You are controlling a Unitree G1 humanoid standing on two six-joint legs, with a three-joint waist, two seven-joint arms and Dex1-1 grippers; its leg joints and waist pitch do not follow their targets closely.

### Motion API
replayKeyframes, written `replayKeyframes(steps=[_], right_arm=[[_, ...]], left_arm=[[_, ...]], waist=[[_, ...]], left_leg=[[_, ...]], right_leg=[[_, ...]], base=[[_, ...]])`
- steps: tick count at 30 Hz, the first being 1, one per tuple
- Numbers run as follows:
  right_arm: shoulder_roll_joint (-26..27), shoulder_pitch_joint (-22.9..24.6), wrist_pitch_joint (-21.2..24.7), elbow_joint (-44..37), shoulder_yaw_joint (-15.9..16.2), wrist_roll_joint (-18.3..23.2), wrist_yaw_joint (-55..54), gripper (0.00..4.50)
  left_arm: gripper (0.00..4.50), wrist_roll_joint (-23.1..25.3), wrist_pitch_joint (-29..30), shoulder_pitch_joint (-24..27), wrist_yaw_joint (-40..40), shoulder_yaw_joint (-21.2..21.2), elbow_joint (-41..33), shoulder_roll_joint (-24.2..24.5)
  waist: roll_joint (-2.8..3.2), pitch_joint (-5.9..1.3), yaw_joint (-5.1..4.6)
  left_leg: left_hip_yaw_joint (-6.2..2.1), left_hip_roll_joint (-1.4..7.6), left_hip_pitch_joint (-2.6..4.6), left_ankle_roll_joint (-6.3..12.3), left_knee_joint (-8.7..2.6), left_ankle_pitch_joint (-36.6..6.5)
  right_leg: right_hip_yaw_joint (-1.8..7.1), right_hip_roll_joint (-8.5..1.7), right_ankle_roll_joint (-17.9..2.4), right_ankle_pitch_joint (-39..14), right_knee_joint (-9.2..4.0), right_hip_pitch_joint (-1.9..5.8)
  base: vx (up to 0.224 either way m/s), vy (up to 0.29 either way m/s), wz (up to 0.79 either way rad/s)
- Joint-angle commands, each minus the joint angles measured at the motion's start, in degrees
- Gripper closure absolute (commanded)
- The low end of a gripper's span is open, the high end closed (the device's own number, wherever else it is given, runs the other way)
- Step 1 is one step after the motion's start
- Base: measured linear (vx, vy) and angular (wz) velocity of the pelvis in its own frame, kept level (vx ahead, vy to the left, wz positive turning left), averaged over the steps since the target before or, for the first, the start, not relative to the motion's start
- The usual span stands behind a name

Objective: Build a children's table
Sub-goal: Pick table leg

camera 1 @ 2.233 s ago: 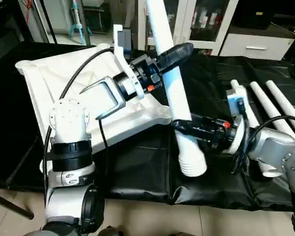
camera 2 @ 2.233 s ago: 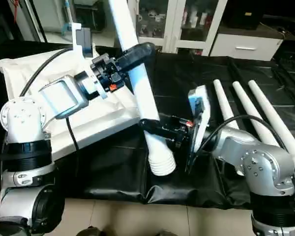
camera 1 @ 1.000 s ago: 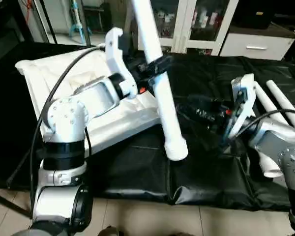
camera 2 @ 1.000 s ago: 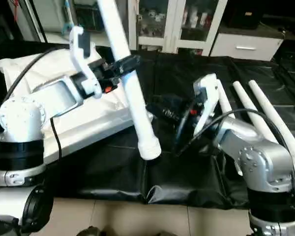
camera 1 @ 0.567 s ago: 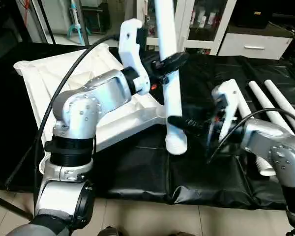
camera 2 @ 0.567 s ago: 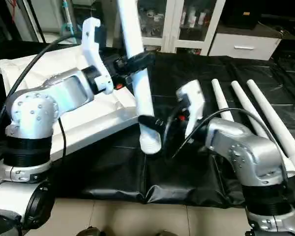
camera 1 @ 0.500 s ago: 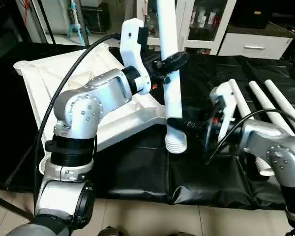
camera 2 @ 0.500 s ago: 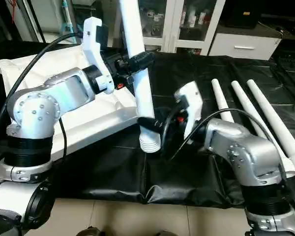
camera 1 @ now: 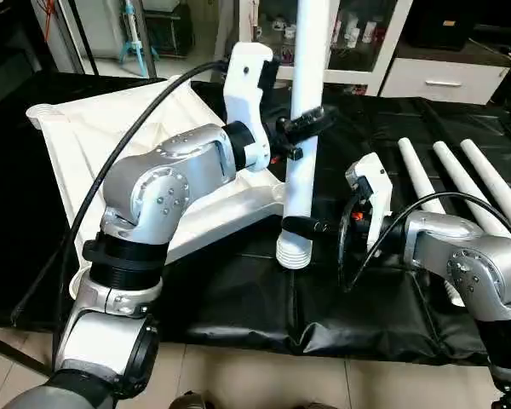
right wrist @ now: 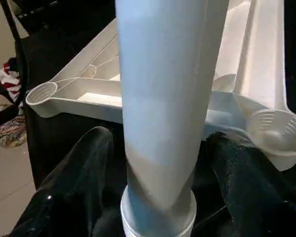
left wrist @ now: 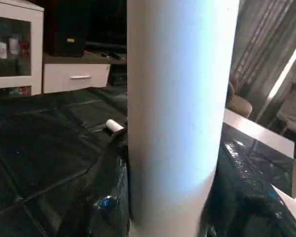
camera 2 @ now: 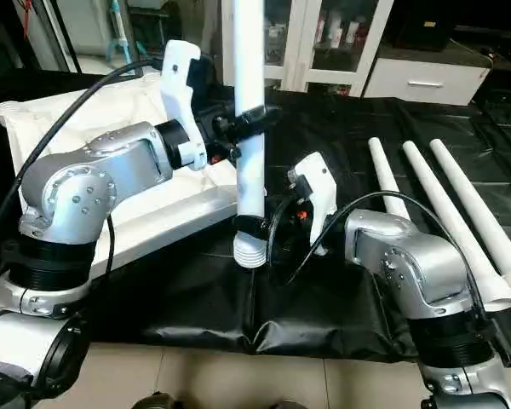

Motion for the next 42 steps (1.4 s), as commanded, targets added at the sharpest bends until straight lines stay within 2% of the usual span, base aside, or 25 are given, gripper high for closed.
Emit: replayKeyframes(steps=[1,6,8,9,11,13,17,24,34,36,38,42], right_arm=[[-0.32,-0.94,-0.62,0.07,0.31,-0.64,0.8,1.17],[-0.52,-0.77,-0.41,0.19,1.16,-0.89,1.83,1.17],[-0.53,-0.65,-0.29,0.16,1.29,-0.98,2.13,1.17],[-0.58,-0.59,-0.29,0.17,1.41,-1.11,2.31,1.44],[-0.79,-0.41,-0.42,0.12,1.78,-1.4,2.6,1.51],[-0.86,-0.34,-0.51,0.16,1.86,-1.57,2.77,1.81],[-0.83,-0.16,-0.71,0.27,1.82,-1.91,2.95,1.99],[-0.68,-0.06,-0.78,0.24,1.89,-2.2,3.0,2.6],[0.43,0.23,-1.58,0.62,1.52,-3.24,2.32,2.65],[0.74,0.2,-2.14,0.93,1.06,-3.61,1.88,2.65],[1.24,0.21,-2.87,1.32,0.18,-3.89,0.99,2.65],[1.82,0.22,-3.3,1.66,-1.23,-3.85,-0.23,2.66]], left_arm=[[2.77,0.66,-1.01,-0.72,-1.2,-0.73,-1.92,0.27],[2.77,0.78,-0.73,-0.8,-2.08,-1.09,-2.6,-0.34],[2.77,0.73,-0.62,-0.85,-2.19,-1.22,-2.81,-0.59],[2.77,0.79,-0.59,-0.86,-2.26,-1.29,-2.9,-0.72],[2.77,0.89,-0.5,-0.83,-2.68,-1.72,-3.19,-0.7],[2.77,1.12,-0.35,-0.63,-3.39,-2.23,-3.54,-0.59],[2.77,1.33,0.02,-0.22,-4.22,-2.88,-4.41,-0.66],[2.77,1.56,0.32,-0.02,-5.54,-3.67,-5.15,-0.45],[2.77,2.73,0.42,-0.14,-4.23,-2.76,-4.91,-0.7],[2.07,2.26,0.71,-0.19,-3.32,-1.12,-4.09,-1.1],[2.07,0.43,1.62,-0.07,-3.44,0.85,-3.98,-1.16],[1.62,-1.04,2.46,0.57,-3.47,2.46,-4.52,-0.91]], waist=[[-1.07,-4.3,-0.24],[-1.29,-4.28,-0.23],[-1.18,-4.32,-0.16],[-1.14,-4.32,-0.15],[-1.12,-4.31,-0.17],[-1.06,-4.33,-0.15],[-1.02,-4.35,-0.14],[-1.0,-4.33,-0.15],[-1.04,-4.4,-0.12],[-0.94,-4.37,-0.16],[-0.99,-4.35,-0.19],[-1.0,-4.29,-0.23]], left_leg=[[-0.35,2.15,0.5,1.26,-3.67,-0.3],[-0.31,2.2,0.49,1.42,-3.68,-0.32],[-0.33,2.24,0.54,1.37,-3.66,-0.22],[-0.33,2.24,0.53,1.41,-3.65,-0.13],[-0.36,2.23,0.51,1.51,-3.65,-0.04],[-0.37,2.22,0.53,1.48,-3.64,-0.07],[-0.35,2.24,0.57,1.45,-3.61,-0.11],[-0.36,2.19,0.5,1.48,-3.6,-0.32],[-0.37,2.21,0.53,1.59,-3.56,-0.05],[-0.36,2.19,0.54,1.45,-3.53,-0.26],[-0.34,2.19,0.55,1.26,-3.57,-0.61],[-0.33,2.07,0.55,0.88,-3.61,-1.26]], right_leg=[[1.79,-3.48,-12.76,-4.51,-3.06,3.47],[1.8,-3.49,-12.86,-4.46,-3.05,3.49],[1.79,-3.53,-13.02,-4.35,-3.0,3.48],[1.8,-3.53,-13.1,-4.08,-2.97,3.47],[1.77,-3.51,-13.21,-3.71,-2.96,3.48],[1.79,-3.5,-13.12,-3.73,-2.95,3.51],[1.8,-3.5,-13.41,-3.3,-2.92,3.49],[1.81,-3.47,-13.39,-3.59,-2.94,3.58],[1.79,-3.48,-13.68,-2.94,-2.82,3.57],[1.8,-3.47,-13.73,-3.07,-2.85,3.54],[1.81,-3.49,-13.8,-3.56,-2.89,3.56],[1.79,-3.37,-13.64,-4.54,-2.98,3.54]], base=[[0.0,0.0,0.0],[0.0,0.0,0.0],[0.0,0.0,0.0],[0.0,0.0,0.0],[0.0,0.0,0.0],[0.0,0.0,0.0],[0.0,0.0,0.0],[0.0,0.0,0.0],[0.0,0.0,0.0],[0.0,0.0,0.0],[0.0,0.0,0.0],[0.0,0.0,0.0]])
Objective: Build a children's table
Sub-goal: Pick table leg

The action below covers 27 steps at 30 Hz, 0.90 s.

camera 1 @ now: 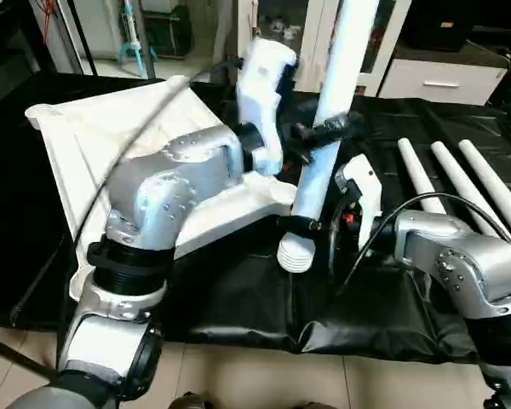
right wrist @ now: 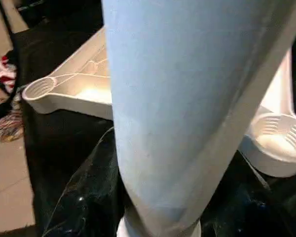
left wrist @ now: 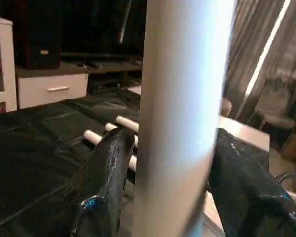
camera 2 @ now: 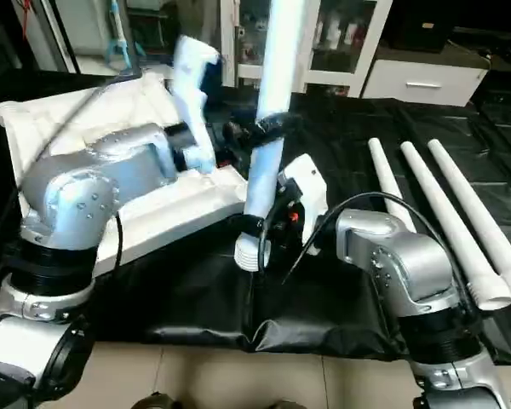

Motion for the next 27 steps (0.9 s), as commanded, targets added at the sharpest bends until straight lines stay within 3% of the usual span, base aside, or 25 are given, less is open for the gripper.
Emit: replayKeyframes(steps=[1,8,10,12,14,16,17,18,19,22,23,25,27], right_arm=[[0.34,0.27,-0.9,0.58,-3.02,-0.46,-1.74,2.66],[0.55,0.85,-0.06,0.57,-5.13,-0.42,-4.49,2.66],[1.72,0.79,2.91,1.09,-7.51,0.31,-8.04,2.66],[1.93,1.03,3.29,0.41,-8.45,-0.48,-10.24,2.66],[3.17,1.26,-0.38,0.05,-10.35,-3.71,-15.24,2.66],[4.12,1.09,-13.13,1.05,-9.74,-12.65,-22.32,2.66],[5.02,1.53,-19.49,0.85,-9.66,-15.55,-24.58,2.66],[5.15,1.6,-20.3,0.8,-9.66,-15.87,-24.83,2.66],[6.02,2.2,-16.56,-0.5,-10.41,-14.76,-26.21,2.66],[7.84,3.05,-14.35,-1.81,-12.04,-12.73,-27.21,2.66],[11.09,4.34,-13.67,-3.64,-14.4,-9.88,-28.49,2.66],[12.29,5.26,-14.65,-4.32,-14.19,-9.94,-29.1,2.66],[14.2,7.11,-16.16,-5.61,-12.99,-10.08,-29.93,2.66]], left_arm=[[1.58,-1.57,1.61,1.01,0.3,1.6,-1.49,0.48],[1.06,-0.14,0.96,2.93,1.77,2.61,-3.26,0.74],[1.06,2.52,-0.93,5.07,2.75,3.6,-4.59,3.35],[1.06,4.67,-2.87,7.51,3.84,5.16,-5.64,5.5],[1.06,8.46,-5.6,11.01,7.17,7.17,-5.92,7.15],[1.06,14.39,-9.17,16.13,12.45,8.44,-6.01,8.22],[1.06,18.5,-14.11,20.0,15.55,8.86,-6.31,7.87],[1.06,19.05,-14.84,20.54,15.96,8.92,-6.35,7.79],[1.06,21.98,-16.4,24.04,17.84,6.81,-7.66,7.87],[1.06,23.86,-17.26,26.7,19.22,4.9,-8.58,7.65],[1.06,26.28,-20.53,29.23,21.53,3.38,-8.43,6.1],[1.06,28.18,-23.2,30.77,23.07,2.62,-7.55,4.84],[1.06,32.04,-26.47,32.97,25.01,-0.34,-5.86,3.43]], waist=[[-0.8,-4.34,-0.29],[-0.81,-4.31,-0.19],[-0.09,-4.22,-0.3],[-0.15,-4.17,-0.58],[0.1,-4.26,-0.93],[0.11,-4.16,-1.23],[-0.08,-4.16,-1.64],[0.06,-4.15,-1.94],[-0.23,-4.21,-2.05],[0.28,-4.23,-2.01],[0.42,-4.12,-1.98],[0.31,-3.97,-2.08],[0.21,-4.09,-2.02]], left_leg=[[-0.31,2.09,0.52,0.8,-3.67,-1.32],[-0.33,2.06,0.48,0.89,-3.71,-1.5],[-0.47,2.05,0.44,0.61,-3.79,-1.57],[-0.52,1.95,0.35,-0.16,-3.94,-2.7],[-0.56,1.92,0.51,-1.6,-3.99,-3.68],[-0.72,2.17,0.18,-2.46,-4.13,-3.95],[-0.59,1.9,0.23,-3.31,-4.05,-4.73],[-0.65,1.97,0.12,-3.19,-4.09,-5.48],[-0.55,1.87,0.31,-3.04,-4.1,-5.93],[-0.75,2.08,0.68,-1.86,-4.35,-6.74],[-0.72,2.06,0.72,-1.77,-4.43,-7.66],[-0.85,2.33,0.5,-1.79,-4.81,-9.56],[-0.91,2.34,0.43,-1.88,-4.77,-8.73]], right_leg=[[1.8,-3.41,-13.47,-4.83,-3.2,3.44],[1.75,-3.31,-12.59,-5.75,-3.35,3.41],[1.76,-3.25,-12.31,-6.03,-3.41,3.29],[1.69,-3.1,-11.51,-7.06,-3.54,3.43],[1.63,-3.04,-10.39,-8.49,-3.68,3.26],[1.55,-3.27,-9.71,-9.16,-3.76,3.1],[1.5,-3.11,-8.69,-10.48,-3.89,3.04],[1.58,-3.19,-7.87,-11.39,-4.06,3.03],[1.59,-3.04,-7.57,-11.86,-4.1,3.01],[1.65,-2.75,-7.69,-9.54,-3.85,2.54],[1.65,-2.72,-8.22,-9.56,-4.02,2.37],[1.68,-2.84,-8.21,-10.15,-4.26,2.52],[1.71,-2.93,-7.86,-8.91,-4.09,2.57]], base=[[0.0,0.0,0.0],[0.0,0.0,0.0],[0.0,0.0,0.0],[0.0,0.0,0.0],[0.0,0.0,0.0],[0.0,0.0,0.0],[0.0,0.0,0.0],[0.0,0.0,0.0],[0.0,0.0,0.0],[0.0,0.0,0.0],[0.0,0.0,0.0],[0.0,0.0,0.0],[0.0,0.0,0.0]])
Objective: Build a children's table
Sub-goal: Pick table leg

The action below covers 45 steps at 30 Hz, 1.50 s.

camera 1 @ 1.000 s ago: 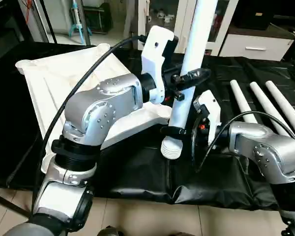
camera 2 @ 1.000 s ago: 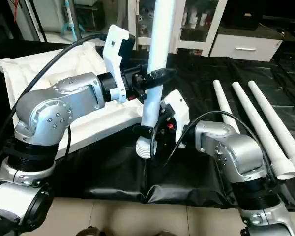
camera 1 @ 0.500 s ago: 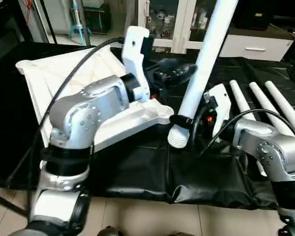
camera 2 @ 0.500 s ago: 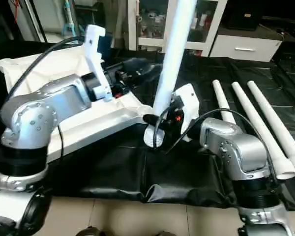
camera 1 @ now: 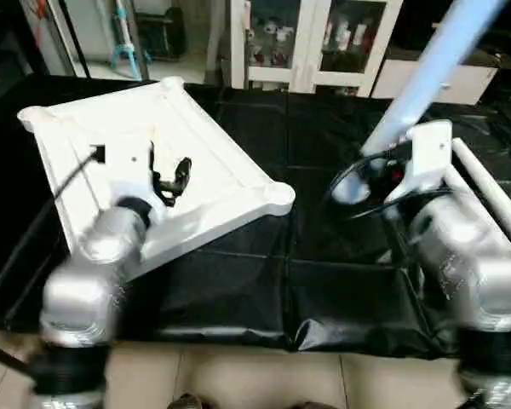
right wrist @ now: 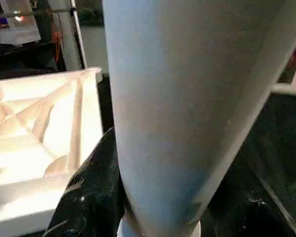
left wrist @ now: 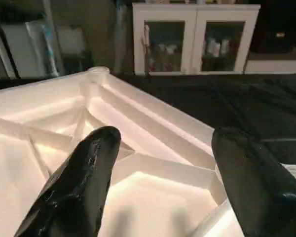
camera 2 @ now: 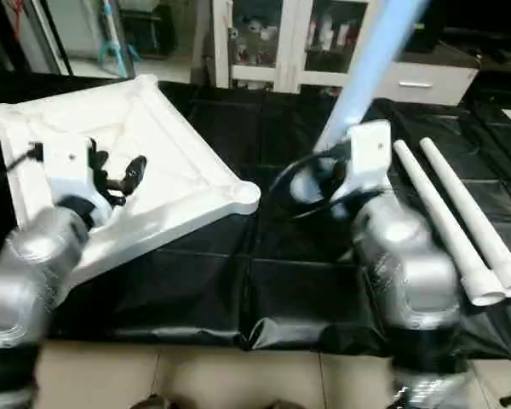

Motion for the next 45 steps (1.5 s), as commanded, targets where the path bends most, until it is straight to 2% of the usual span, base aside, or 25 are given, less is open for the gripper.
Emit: replayKeyframes(steps=[1,11,15,17,18,19,20,22,24,25,26,27,28,29,30,31,34,37,38,39,41,42,43,44,45], right_arm=[[0.27,0.66,-1.64,-2.69,-0.21,0.16,-1.12,2.66],[-0.21,0.89,-0.43,-2.45,2.07,-2.67,-1.09,2.66],[-0.8,1.17,-0.22,-3.01,2.81,-2.78,-0.53,2.66],[-1.16,1.36,-0.42,-3.26,3.0,-3.46,-0.79,2.66],[-1.27,1.45,-0.78,-3.25,3.06,-4.06,-1.19,2.66],[-1.7,1.57,-1.78,-2.98,3.4,-5.52,-1.78,2.66],[-2.15,1.68,-2.84,-2.71,3.78,-6.82,-2.14,2.66],[-2.43,1.88,-3.33,-2.37,4.04,-7.11,-1.52,2.66],[-2.3,1.81,-2.99,-2.17,3.95,-7.08,-1.81,2.66],[-2.3,1.81,-2.99,-2.17,3.95,-7.08,-1.81,2.66],[-1.86,1.58,-2.1,-2.66,3.61,-5.91,-1.38,2.66],[-1.97,1.53,-1.71,-2.8,3.75,-5.99,-1.22,2.66],[-2.1,1.58,-1.28,-3.0,3.99,-5.4,-0.22,2.66],[-2.15,1.7,-1.31,-3.15,4.2,-4.9,0.67,2.66],[-2.11,1.75,-1.39,-3.2,4.21,-4.8,0.78,2.66],[-1.96,1.89,-1.43,-3.31,4.14,-4.49,0.96,2.66],[-1.74,1.96,-1.44,-3.19,4.05,-4.4,1.44,2.66],[-1.53,1.81,-1.47,-3.02,3.95,-4.24,1.59,2.66],[-1.45,1.73,-1.35,-3.01,3.79,-3.96,1.66,2.66],[-1.46,1.7,-1.37,-2.99,3.76,-3.97,1.66,2.66],[-1.22,1.29,-1.9,-2.61,3.16,-3.93,1.47,2.66],[-1.16,1.21,-2.1,-2.51,3.06,-3.99,1.43,2.66],[-1.06,1.12,-2.12,-2.4,2.95,-3.92,1.42,2.66],[-0.89,1.07,-2.18,-2.28,2.8,-3.77,1.45,2.66],[-0.93,1.02,-2.3,-2.14,2.88,-3.81,1.55,2.66]], left_arm=[[1.06,3.13,-2.25,0.64,1.33,-2.38,0.93,-0.87],[1.06,3.75,-2.73,-0.65,2.31,-1.13,-0.6,-2.91],[1.06,4.03,-2.9,-1.13,2.2,-0.91,0.14,-3.56],[1.06,3.89,-2.7,-1.36,2.26,-0.9,0.25,-3.85],[1.06,3.78,-2.51,-1.42,2.24,-0.92,0.14,-3.92],[1.06,3.83,-2.23,-1.43,2.13,-0.97,-0.02,-3.99],[1.06,3.9,-2.07,-1.4,2.03,-1.01,-0.18,-4.01],[1.06,4.05,-1.92,-1.27,1.81,-0.74,-0.42,-4.12],[1.06,3.07,-1.06,-1.07,2.4,0.96,-0.66,-5.07],[1.06,3.07,-1.06,-1.07,2.4,0.96,-0.66,-5.07],[1.06,3.75,-0.58,-1.32,3.42,1.64,-0.45,-4.87],[1.06,3.32,-1.56,-1.34,3.0,2.13,-0.61,-4.91],[1.06,3.12,-0.9,-1.51,2.87,2.53,-0.73,-4.77],[1.06,2.74,-0.81,-1.67,2.08,2.77,-0.81,-4.56],[1.06,2.64,-1.01,-1.69,1.79,2.74,-0.81,-4.47],[1.06,1.94,-1.7,-1.63,0.76,2.67,-1.06,-4.38],[1.06,1.14,-1.9,-1.42,0.01,2.79,-1.62,-4.62],[1.06,1.41,-1.53,-1.22,-0.44,2.77,-1.89,-4.68],[1.06,1.44,-1.2,-1.15,-0.81,2.76,-1.91,-4.74],[1.06,1.47,-1.13,-1.11,-0.91,2.7,-1.92,-4.72],[1.06,1.66,-0.5,-0.44,-2.17,1.66,-2.08,-4.33],[1.06,1.74,-0.48,-0.26,-2.42,1.35,-2.13,-4.18],[1.06,1.82,-0.42,-0.09,-2.6,1.12,-2.12,-4.03],[1.06,1.77,-0.17,0.12,-2.76,0.93,-2.08,-3.86],[1.06,1.77,0.05,0.38,-2.98,0.77,-2.03,-3.73]], waist=[[0.22,-3.92,-0.41],[0.45,-3.75,-2.18],[2.31,-3.97,-3.89],[1.21,-4.02,-3.9],[-0.43,-4.18,-3.81],[-1.92,-4.39,-3.65],[-3.21,-5.02,-1.5],[-3.01,-4.93,-2.03],[1.19,-5.06,-2.31],[3.28,-5.72,-4.05],[2.32,-5.81,-3.61],[1.64,-5.61,-4.25],[1.44,-5.28,-3.19],[-1.07,-5.51,-2.42],[-1.07,-5.51,-2.42],[-2.3,-6.25,-1.52],[-1.88,-4.24,0.16],[-1.19,-3.04,-0.85],[-1.77,-2.16,-1.27],[0.68,-1.47,-1.64],[2.64,-2.5,-0.89],[2.53,-2.39,-0.83],[-1.82,-2.14,-1.61],[-2.58,-0.07,-2.26],[-1.01,-0.6,-0.16]], left_leg=[[-0.82,2.29,0.45,-1.58,-4.83,-8.85],[-2.33,3.51,1.41,-4.79,-5.64,-11.27],[-6.72,13.11,3.42,6.22,-9.82,-9.25],[-5.46,12.16,2.95,11.57,-9.27,-9.72],[-2.83,8.15,1.91,14.17,-6.6,-12.24],[0.55,1.76,0.84,13.5,-1.53,-14.02],[1.33,-4.25,-3.4,10.83,10.48,-13.51],[-0.2,-3.84,-4.99,9.03,9.73,-11.26],[-3.06,0.6,-3.01,11.97,1.91,-5.28],[-12.97,15.11,1.3,19.87,-3.41,7.92],[-11.17,14.8,3.48,23.89,-2.38,17.04],[-10.55,12.0,3.19,25.73,-0.99,21.38],[-8.44,7.86,2.08,29.44,0.12,27.17],[-4.5,0.88,-0.88,23.58,3.18,19.78],[-4.5,0.88,-0.88,23.58,3.18,19.78],[-3.85,-1.57,-3.88,16.98,3.45,14.22],[-2.35,-0.01,-1.74,1.44,-1.71,-6.36],[-2.15,0.82,0.48,-2.75,-3.48,-19.58],[-4.4,-0.01,-1.63,-2.24,-4.67,-30.08],[-4.89,0.13,-1.51,-2.63,-5.82,-35.56],[-5.3,-0.85,-6.78,-1.86,-10.36,-44.04],[-4.87,-1.73,-5.91,-0.35,-9.87,-41.28],[-4.34,-2.7,0.06,2.23,-3.02,-29.66],[-2.79,-1.91,6.52,2.39,7.4,-16.71],[-4.23,0.48,1.0,3.19,3.73,-10.66]], right_leg=[[1.71,-2.91,-7.74,-9.13,-4.11,2.58],[-0.08,-0.63,-7.1,-8.67,-3.96,2.12],[-3.61,-1.92,-11.56,-3.16,1.6,0.02],[-3.51,-2.97,-15.87,-1.31,1.78,0.03],[-2.99,-3.28,-22.64,-0.18,-0.72,0.36],[-2.73,-2.2,-26.29,-1.84,-4.31,1.18],[-0.79,-4.7,-26.75,-11.6,-7.28,4.34],[-1.43,-5.85,-19.74,-13.27,-7.24,5.64],[-4.63,-3.71,-4.88,-15.35,-9.3,5.41],[-7.48,-1.73,5.32,-14.1,0.81,1.5],[-5.27,-1.87,5.73,-16.52,8.72,-5.24],[-3.62,-2.19,4.19,-12.88,10.95,-6.61],[-0.19,-3.09,1.29,-5.59,7.46,-5.74],[2.38,-4.48,1.41,1.6,0.54,-1.5],[2.38,-4.48,1.41,1.6,0.54,-1.5],[3.6,-7.74,3.11,8.43,0.01,2.8],[1.19,-4.68,2.5,-11.6,-3.01,2.34],[0.29,-4.01,2.01,-38.34,-5.49,1.73],[-4.1,-5.6,3.41,-50.03,-6.69,4.46],[-5.57,-5.07,3.66,-53.13,-6.91,4.85],[-5.94,-1.41,-1.08,-32.88,5.63,12.79],[-5.04,-0.96,-1.84,-29.09,5.03,11.95],[-2.48,-6.8,-3.52,-46.32,-4.94,6.08],[0.05,-9.26,-10.14,-65.15,-12.25,0.54],[3.34,-10.76,-11.96,-58.46,-10.07,8.78]], base=[[0.0,0.0,0.0],[0.0,0.0,0.0],[0.009,-0.075,0.1],[0.013,-0.197,0.08],[0.006,-0.211,0.06],[-0.001,-0.205,0.04],[-0.001,-0.205,0.04],[-0.027,-0.184,0.0],[-0.04,-0.158,0.0],[-0.043,-0.14,-0.02],[-0.043,-0.14,-0.02],[-0.042,-0.127,-0.08],[-0.068,-0.138,-0.02],[-0.068,-0.138,-0.02],[-0.086,-0.169,-0.14],[-0.094,-0.195,-0.07],[-0.101,-0.159,-0.02],[-0.091,-0.07,-0.01],[-0.082,-0.033,-0.03],[-0.084,0.014,0.22],[-0.09,0.038,0.52],[0.003,-0.008,0.76],[0.046,-0.046,0.62],[0.046,-0.046,0.62],[0.099,0.02,0.18]])
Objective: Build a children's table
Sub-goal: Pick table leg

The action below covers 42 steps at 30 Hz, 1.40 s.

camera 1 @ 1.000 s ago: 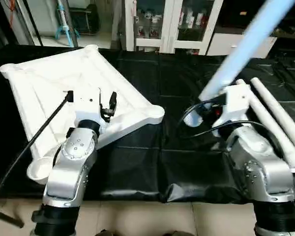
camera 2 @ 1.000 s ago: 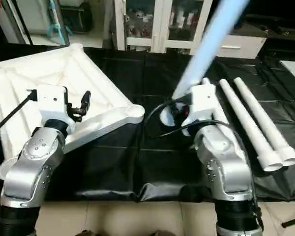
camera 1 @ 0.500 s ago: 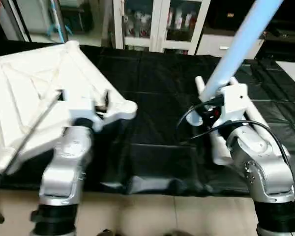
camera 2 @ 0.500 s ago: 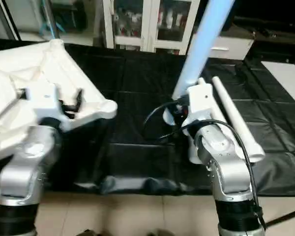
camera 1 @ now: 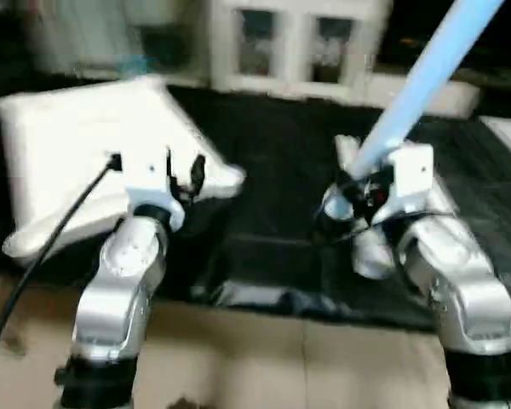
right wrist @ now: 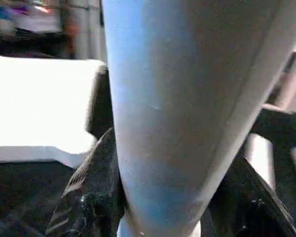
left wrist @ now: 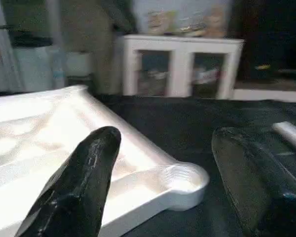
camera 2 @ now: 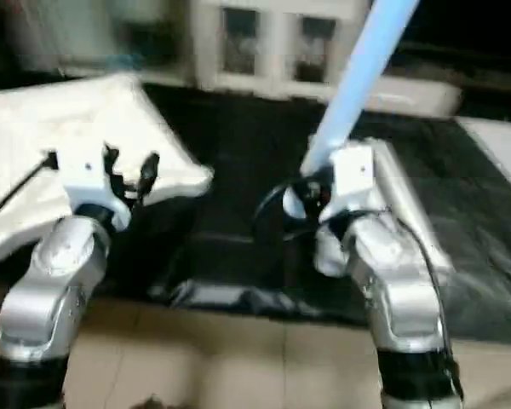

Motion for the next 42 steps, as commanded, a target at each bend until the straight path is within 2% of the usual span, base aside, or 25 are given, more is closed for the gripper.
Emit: replayKeyframes(steps=[1,3,5,7,8,10,12,13,14,15,19,20,21,25,26,27,28,31,32,34,36,38,39,41,42], right_arm=[[0.2,-0.37,-0.15,-0.09,-0.34,0.5,0.02,2.66],[-1.04,-0.12,-0.39,0.15,1.39,0.41,2.6,2.66],[-1.17,0.08,-0.36,0.06,1.77,0.55,3.45,2.66],[-1.09,0.13,-0.46,0.13,1.86,0.3,3.54,2.66],[-0.89,0.1,-0.44,0.21,1.74,0.2,3.29,2.66],[-0.68,0.07,-0.55,0.43,1.46,0.06,2.84,2.66],[-0.57,0.05,-0.47,0.74,1.13,-0.22,2.23,2.66],[-0.56,0.07,-0.52,0.92,0.91,-0.34,2.0,2.66],[-0.61,0.13,-0.56,1.05,0.69,-0.34,1.92,2.66],[-0.81,0.25,-0.79,1.22,0.5,-0.33,2.09,2.66],[-1.03,0.8,-0.76,1.24,0.05,-0.21,2.22,2.66],[-1.12,0.99,-0.69,1.13,0.0,-0.19,2.37,2.66],[-1.1,1.14,-0.61,0.99,-0.06,-0.35,2.49,2.66],[-1.04,1.34,-0.68,0.78,-0.04,-0.57,2.38,2.66],[-1.02,1.39,-0.81,0.83,0.03,-0.59,2.31,2.66],[-1.02,1.44,-0.89,0.84,0.06,-0.63,2.29,2.66],[-1.02,1.5,-0.93,0.85,0.04,-0.58,2.25,2.66],[-1.09,1.7,-1.02,0.79,0.04,-0.47,2.16,2.66],[-1.04,1.82,-1.02,0.72,-0.08,-0.46,2.17,2.66],[-0.94,1.91,-1.06,0.66,-0.22,-0.46,2.1,2.66],[-0.64,2.06,-0.94,0.53,-0.59,-0.3,2.01,2.66],[-0.34,2.12,-0.42,0.44,-1.17,0.15,1.7,2.66],[-0.38,2.13,0.05,0.45,-1.28,0.2,1.39,2.66],[-0.72,2.23,-0.19,0.64,-1.17,-0.05,1.33,2.66],[-0.76,2.29,-0.27,0.65,-1.16,-0.04,1.4,2.66]], left_arm=[[1.06,0.27,0.98,-0.89,-0.72,-0.45,-0.4,0.43],[1.06,0.77,1.01,-0.07,-0.87,-0.48,-0.41,0.73],[1.06,0.8,1.26,-0.07,-0.85,-0.26,-0.62,0.66],[1.06,0.73,1.42,-0.17,-1.0,-0.14,-0.69,0.67],[1.06,0.72,1.53,-0.19,-1.07,-0.1,-0.72,0.73],[1.06,0.57,1.65,-0.2,-1.34,-0.2,-0.77,0.76],[1.06,0.5,1.77,-0.13,-1.58,-0.41,-0.83,0.78],[1.06,0.52,1.82,-0.1,-1.71,-0.54,-0.86,0.76],[1.06,0.52,1.86,-0.1,-1.84,-0.7,-0.86,0.71],[1.06,0.75,2.04,-0.16,-2.0,-0.92,-0.82,0.65],[1.06,0.79,2.12,-0.14,-2.46,-1.0,-0.64,0.55],[1.06,0.88,2.14,-0.14,-2.66,-1.06,-0.48,0.51],[1.06,0.76,2.15,-0.1,-2.78,-1.17,-0.42,0.58],[1.06,0.55,2.2,-0.08,-3.12,-1.41,-0.42,0.78],[1.06,0.57,2.28,-0.05,-3.26,-1.33,-0.44,0.72],[1.06,0.63,2.34,-0.05,-3.34,-1.37,-0.44,0.74],[1.06,0.64,2.45,-0.09,-3.54,-1.43,-0.42,0.74],[1.06,0.63,2.49,-0.14,-4.13,-1.59,-0.33,0.75],[1.06,0.62,2.48,-0.13,-4.37,-1.7,-0.28,0.78],[1.06,0.57,2.49,-0.16,-4.53,-1.78,-0.25,0.8],[1.06,0.46,2.52,-0.24,-4.66,-1.83,-0.22,0.85],[1.06,0.26,2.55,-0.27,-4.85,-1.85,-0.18,0.8],[1.06,0.19,2.58,-0.28,-4.97,-1.82,-0.16,0.76],[1.06,0.26,2.56,-0.23,-5.11,-1.84,-0.18,0.63],[1.06,0.34,2.56,-0.21,-5.14,-1.87,-0.19,0.61]], waist=[[0.13,-2.14,0.9],[1.77,-3.79,-2.16],[1.97,-4.26,-3.36],[0.23,-4.57,-3.63],[-3.15,-4.91,-1.51],[-3.29,-5.92,0.94],[-1.94,-5.49,0.73],[-0.6,-5.65,0.68],[2.62,-5.79,-3.63],[3.1,-7.1,-3.93],[0.56,-6.36,-2.26],[-2.77,-5.37,-1.81],[-4.11,-4.92,1.27],[-2.28,-4.34,1.69],[-0.05,-3.59,0.03],[0.53,-3.87,-0.87],[1.67,-4.64,-2.66],[1.59,-4.14,-4.02],[0.67,-4.09,-4.31],[-0.92,-5.23,-1.83],[-0.31,-5.62,-1.36],[0.76,-6.03,-2.59],[2.2,-6.15,-4.31],[0.49,-4.24,-3.79],[-0.8,-4.08,-3.66]], left_leg=[[0.56,2.62,1.93,-0.26,-6.05,-11.41],[-3.13,6.93,8.77,-0.88,-11.11,-24.45],[-4.95,7.91,9.59,7.13,-11.31,-15.69],[-3.84,6.43,9.11,16.25,-9.68,-5.18],[2.88,-2.31,1.48,14.55,-4.88,-3.32],[0.95,-1.19,-5.12,9.64,1.08,-1.13],[-0.21,0.68,-7.26,5.47,-0.84,5.44],[-0.25,1.44,-6.28,5.19,-3.7,9.94],[-5.96,6.23,4.11,15.23,-7.89,18.14],[-8.52,8.36,9.08,20.83,-6.83,22.23],[-4.12,7.39,5.24,24.33,-7.45,26.89],[0.36,1.86,2.17,19.41,-6.88,7.91],[2.25,-3.41,-2.32,13.12,-1.28,-4.68],[-0.45,-0.02,-4.51,3.75,-0.71,0.51],[-0.15,2.31,-1.88,3.16,-7.47,-2.83],[-0.42,2.94,-0.71,2.91,-8.35,-5.62],[-2.82,5.01,4.43,3.75,-9.54,-10.34],[-3.88,5.51,6.17,8.49,-10.49,-12.17],[-2.59,3.89,4.97,10.9,-9.83,-10.04],[1.45,-0.42,-1.54,11.6,-5.7,-0.78],[1.18,0.24,-2.66,10.55,-5.74,4.62],[0.09,1.07,0.86,12.21,-7.44,11.09],[-0.36,4.94,8.95,10.28,-7.69,11.9],[0.91,9.6,10.19,-0.54,-11.21,-2.21],[3.97,6.54,9.87,-2.88,-10.21,-4.76]], right_leg=[[3.8,-3.17,-12.09,-35.82,-10.79,1.37],[1.59,1.55,-11.73,-10.86,-3.42,-3.31],[1.24,0.83,-6.08,0.24,-0.53,-5.41],[2.47,-1.08,-3.42,5.84,-1.72,-6.58],[7.65,-2.93,-11.0,9.81,-7.09,1.46],[12.54,-8.62,-19.02,6.75,-8.99,7.88],[9.39,-5.62,-23.06,17.04,-7.43,7.52],[6.76,-3.05,-21.46,19.25,-6.21,6.58],[0.44,4.15,-9.83,5.52,0.77,-3.92],[0.67,2.73,-5.77,-2.67,2.2,-8.08],[2.31,0.84,3.87,4.97,3.33,-10.13],[4.72,-0.88,-1.66,10.83,-4.72,-6.65],[10.88,-6.52,-3.07,-5.09,-9.82,-0.87],[9.96,-7.88,-17.03,-14.24,-10.09,1.85],[4.56,-2.1,-15.77,-16.06,-8.93,-0.47],[3.27,-0.02,-14.46,-14.72,-7.69,-1.27],[1.75,1.4,-13.64,-7.06,-4.76,-4.18],[1.11,0.52,-11.05,1.85,-3.53,-5.19],[1.8,-0.68,-11.76,3.69,-5.01,-3.85],[6.21,-4.38,-17.08,1.17,-8.68,3.75],[5.52,-3.47,-18.76,-1.97,-8.6,4.22],[2.51,0.04,-18.15,3.97,-6.23,1.17],[2.32,1.65,-15.7,2.23,-4.11,-5.36],[1.45,-0.62,-8.44,3.34,-1.28,-8.08],[2.52,-1.24,-10.55,5.66,-2.93,-7.28]], base=[[0.069,0.054,0.3],[0.041,0.036,0.31],[0.097,0.038,0.03],[0.13,0.001,0.07],[0.145,-0.025,0.15],[0.128,-0.001,0.07],[0.141,0.023,0.05],[0.156,0.052,0.01],[0.095,0.036,-0.04],[0.111,0.039,0.04],[0.085,0.019,0.05],[0.0,0.0,0.0],[0.047,-0.062,0.07],[0.025,-0.031,0.05],[0.0,0.0,0.0],[0.067,0.074,0.02],[0.089,0.083,0.07],[0.078,0.063,0.07],[0.07,0.04,0.04],[0.0,0.0,0.0],[0.029,0.001,0.01],[0.084,0.005,0.03],[0.116,0.006,-0.06],[0.102,-0.012,-0.33],[0.079,-0.025,-0.55]])
